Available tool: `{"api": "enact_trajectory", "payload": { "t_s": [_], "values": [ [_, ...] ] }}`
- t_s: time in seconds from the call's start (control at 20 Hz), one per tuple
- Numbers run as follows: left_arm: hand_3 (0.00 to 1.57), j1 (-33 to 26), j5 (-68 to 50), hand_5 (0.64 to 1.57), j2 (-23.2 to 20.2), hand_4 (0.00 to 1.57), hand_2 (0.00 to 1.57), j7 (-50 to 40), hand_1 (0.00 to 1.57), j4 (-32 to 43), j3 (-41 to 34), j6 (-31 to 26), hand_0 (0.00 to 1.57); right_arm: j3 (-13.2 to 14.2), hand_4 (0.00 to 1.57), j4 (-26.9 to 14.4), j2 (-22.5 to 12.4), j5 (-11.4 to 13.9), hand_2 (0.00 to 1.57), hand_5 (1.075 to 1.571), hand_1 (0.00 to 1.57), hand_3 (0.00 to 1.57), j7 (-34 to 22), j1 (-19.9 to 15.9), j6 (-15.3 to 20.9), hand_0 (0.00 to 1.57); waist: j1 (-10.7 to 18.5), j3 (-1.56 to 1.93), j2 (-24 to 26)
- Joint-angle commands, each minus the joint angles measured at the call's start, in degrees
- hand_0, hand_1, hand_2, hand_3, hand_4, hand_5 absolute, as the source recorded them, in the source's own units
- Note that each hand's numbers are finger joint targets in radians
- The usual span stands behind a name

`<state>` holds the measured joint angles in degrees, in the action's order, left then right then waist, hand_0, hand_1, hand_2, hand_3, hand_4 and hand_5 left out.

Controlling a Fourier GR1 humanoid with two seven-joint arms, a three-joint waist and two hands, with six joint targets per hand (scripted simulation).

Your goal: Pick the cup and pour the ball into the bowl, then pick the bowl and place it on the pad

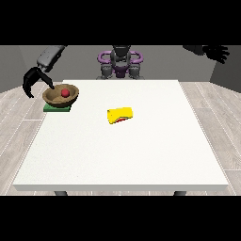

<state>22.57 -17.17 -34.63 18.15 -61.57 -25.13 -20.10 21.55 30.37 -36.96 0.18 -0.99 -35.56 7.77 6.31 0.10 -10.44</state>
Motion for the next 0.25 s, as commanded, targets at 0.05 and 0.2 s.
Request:
{"api": "enact_trajectory", "payload": {
  "t_s": [0.05,0.2],
  "values": [
    [0.00,-1.71,1.43,1.559,7.10,0.90,0.00,-9.25,0.00,-6.11,6.87,3.58,0.00,-2.24,0.00,-0.89,-0.72,1.38,0.00,1.356,0.00,0.00,-4.71,-0.09,-2.73,0.00,0.27,-0.03,11.29],
    [0.00,-4.84,3.72,1.559,7.95,0.90,0.00,-7.20,0.00,0.25,6.64,4.61,0.00,-4.50,0.48,5.03,3.75,-0.18,0.00,1.434,0.00,0.00,-7.60,-4.53,-7.14,0.00,-4.48,-0.25,17.67]
  ]
}}
